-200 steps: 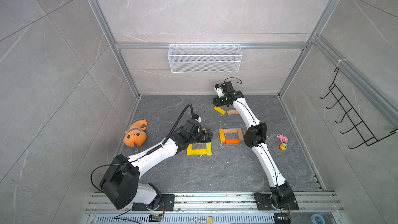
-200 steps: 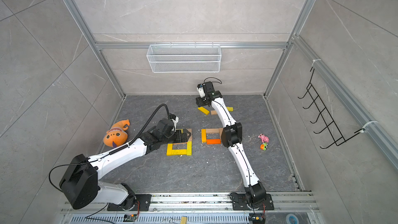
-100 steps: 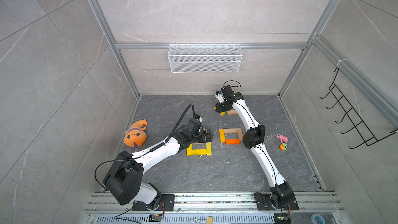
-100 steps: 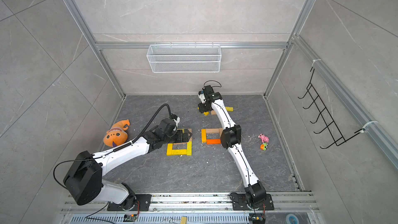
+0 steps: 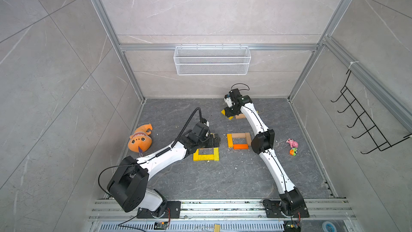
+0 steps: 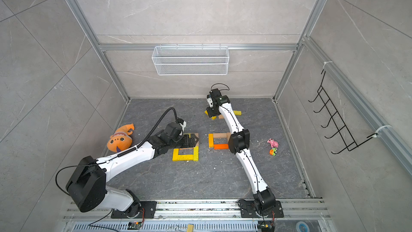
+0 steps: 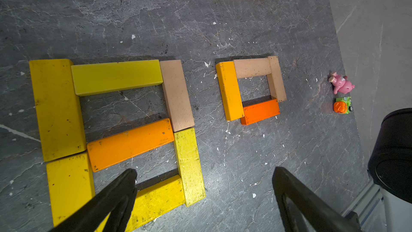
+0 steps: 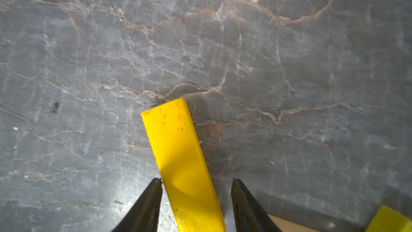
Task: Assemble the number 8 with building blocks
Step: Pick up the building block from the center of the board.
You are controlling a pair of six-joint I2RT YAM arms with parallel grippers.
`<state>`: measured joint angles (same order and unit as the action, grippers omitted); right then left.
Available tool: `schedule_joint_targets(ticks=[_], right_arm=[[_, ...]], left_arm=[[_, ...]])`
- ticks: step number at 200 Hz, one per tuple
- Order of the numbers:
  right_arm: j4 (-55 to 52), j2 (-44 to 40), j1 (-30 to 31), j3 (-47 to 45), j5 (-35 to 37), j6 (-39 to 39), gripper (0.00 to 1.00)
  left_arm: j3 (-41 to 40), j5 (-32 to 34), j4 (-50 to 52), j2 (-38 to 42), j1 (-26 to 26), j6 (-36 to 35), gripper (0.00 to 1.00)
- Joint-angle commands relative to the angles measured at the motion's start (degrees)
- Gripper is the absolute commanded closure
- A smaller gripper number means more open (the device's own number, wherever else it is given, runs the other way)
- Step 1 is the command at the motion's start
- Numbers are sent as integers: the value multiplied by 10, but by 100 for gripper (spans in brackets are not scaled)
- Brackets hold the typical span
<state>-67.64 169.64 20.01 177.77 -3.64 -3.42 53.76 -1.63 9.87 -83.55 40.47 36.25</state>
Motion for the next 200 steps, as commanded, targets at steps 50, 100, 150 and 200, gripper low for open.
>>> schedule_joint_targets(ticks=[50, 100, 150, 200], right_arm=[[-42, 30, 7, 36, 11, 12, 53], [-41, 27, 12, 36, 14, 0, 70], [-8, -60, 12, -72, 20, -12, 75], [62, -203, 11, -271, 27, -12, 75]], left_arm=[[28, -6, -5, -8, 1, 7, 3], [27, -7, -5, -8, 1, 8, 3], [37, -8, -1, -11, 1, 4, 3], [39, -20, -17, -12, 1, 3, 3]])
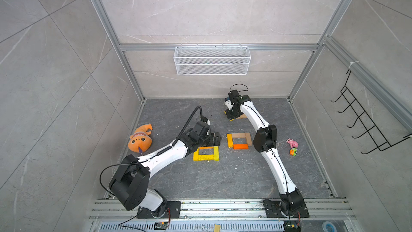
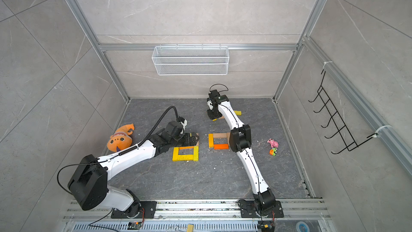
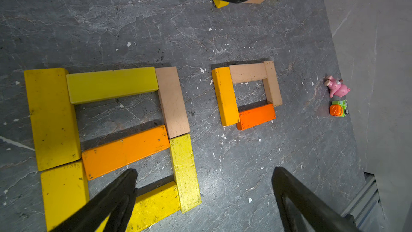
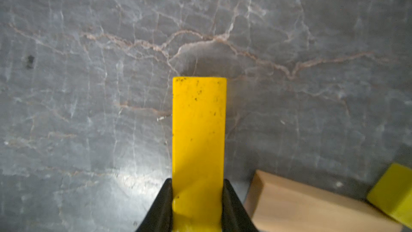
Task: Assemble the number 8 with building blocks
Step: Pick up the building block from the center of the board, then assemble the building block at the center of the board.
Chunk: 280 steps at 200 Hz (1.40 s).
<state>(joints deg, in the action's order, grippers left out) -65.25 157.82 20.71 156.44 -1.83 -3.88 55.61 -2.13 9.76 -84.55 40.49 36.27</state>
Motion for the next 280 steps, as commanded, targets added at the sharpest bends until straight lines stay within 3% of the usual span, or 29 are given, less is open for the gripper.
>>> schedule_joint_targets(ticks=[1, 53, 118, 203, 243, 280], right_arm=[[38, -87, 4, -59, 9, -7, 75], [56, -194, 12, -177, 16, 7, 76], [118, -365, 37, -405, 34, 45, 76], [272, -628, 125, -797, 66, 226, 76], [350, -718, 185, -960, 98, 347, 77], [366, -745, 251, -1026, 122, 420, 77]], left_arm=[[20, -15, -16, -2, 1, 2, 3], [12, -23, -27, 11, 1, -2, 3], [-10, -29, -46, 27, 0, -2, 3], [-43, -38, -50, 59, 1, -32, 1], [-87, -115, -55, 119, 0, -136, 1], [-139, -195, -45, 184, 0, -176, 1]])
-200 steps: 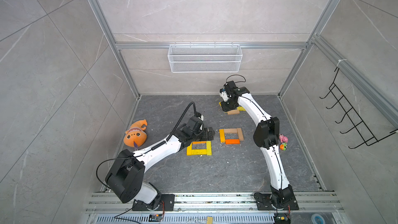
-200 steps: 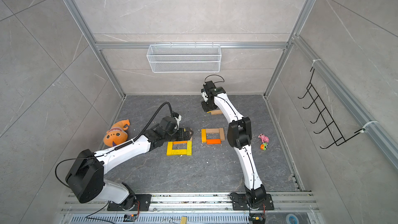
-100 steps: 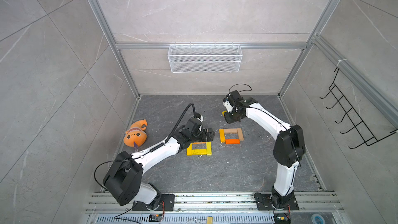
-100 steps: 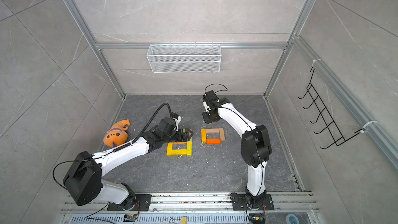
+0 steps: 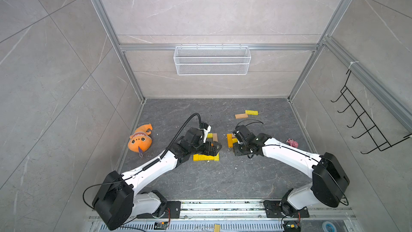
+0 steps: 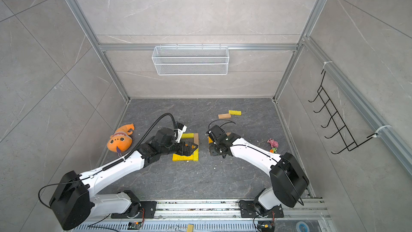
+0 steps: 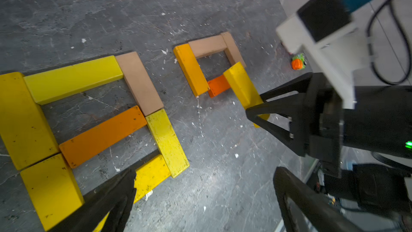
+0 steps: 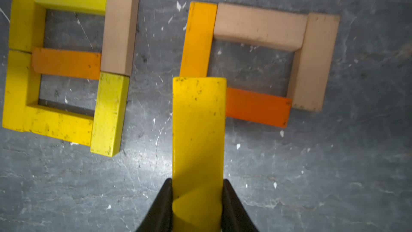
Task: Assemble the number 8 with building blocks
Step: Assemble the building block at the center of the board.
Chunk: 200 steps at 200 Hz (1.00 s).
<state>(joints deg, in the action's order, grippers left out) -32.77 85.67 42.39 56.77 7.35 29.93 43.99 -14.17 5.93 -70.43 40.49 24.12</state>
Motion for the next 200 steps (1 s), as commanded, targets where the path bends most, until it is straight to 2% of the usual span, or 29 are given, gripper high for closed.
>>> schedule_joint_targets(ticks=[1, 34, 80, 121, 200], right_arm=[[41, -24, 36, -31, 31, 83, 77], [57, -20, 87, -66, 47, 143, 77], [71, 29, 126, -67, 67, 196, 78], [65, 77, 126, -51, 85, 230, 78], [43, 123, 114, -6, 82, 219, 77]], left_arm=[[-25, -76, -7, 45, -1, -54, 1], [-70, -104, -29, 95, 0, -29, 0], [-102, -54, -14, 140, 0, -14, 1], [-108, -34, -6, 149, 0, -8, 0], [-108, -38, -13, 145, 0, 4, 1]])
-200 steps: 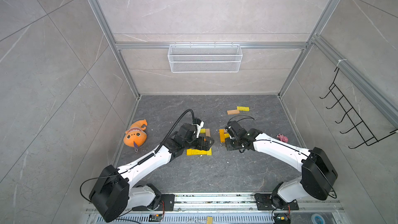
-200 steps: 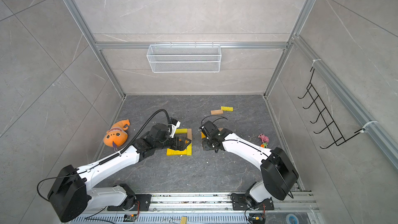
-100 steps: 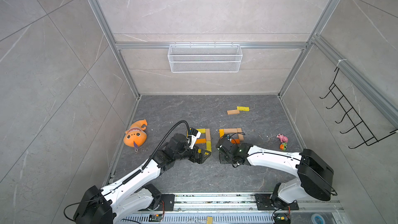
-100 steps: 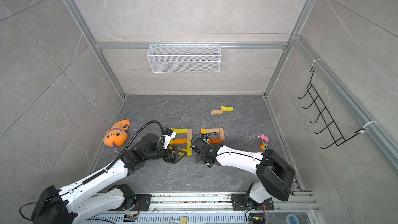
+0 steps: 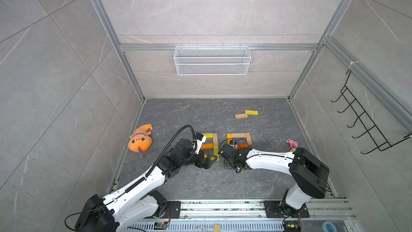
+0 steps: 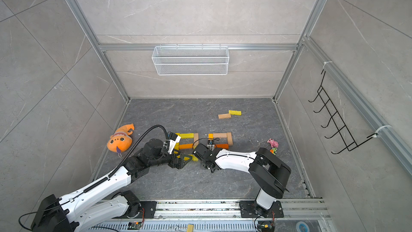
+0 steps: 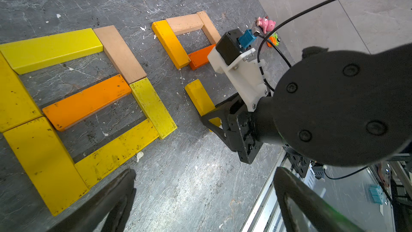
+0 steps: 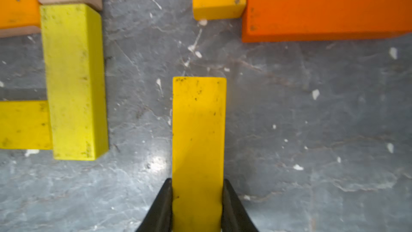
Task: Assemble the number 8 with building blocks
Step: Assemble the building block at the center of the board.
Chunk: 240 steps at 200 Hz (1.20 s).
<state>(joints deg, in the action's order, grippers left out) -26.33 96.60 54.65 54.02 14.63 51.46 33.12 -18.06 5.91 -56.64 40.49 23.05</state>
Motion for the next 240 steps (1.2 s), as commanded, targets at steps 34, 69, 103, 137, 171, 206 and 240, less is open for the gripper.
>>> schedule_joint_targets(ticks=[34, 69, 103, 137, 171, 206, 240], right_arm=[[-28, 25, -22, 30, -9, -19, 77], [-31, 26, -45, 30, -37, -41, 76], [-53, 37, -54, 53, -50, -61, 76], [-62, 46, -61, 62, -58, -63, 76], [-59, 47, -63, 57, -59, -60, 76], [-60, 48, -69, 58, -62, -60, 76], [-59, 50, -76, 55, -66, -63, 76]], left_arm=[[3, 2, -13, 4, -1, 16, 1], [8, 0, -15, -10, 0, 16, 1], [5, -3, -25, -14, 0, 19, 1], [7, -4, -18, -10, 0, 17, 1], [5, -2, -15, -1, -1, 17, 1], [4, -3, -16, -2, 0, 19, 1], [4, -3, -18, -2, 0, 20, 1]])
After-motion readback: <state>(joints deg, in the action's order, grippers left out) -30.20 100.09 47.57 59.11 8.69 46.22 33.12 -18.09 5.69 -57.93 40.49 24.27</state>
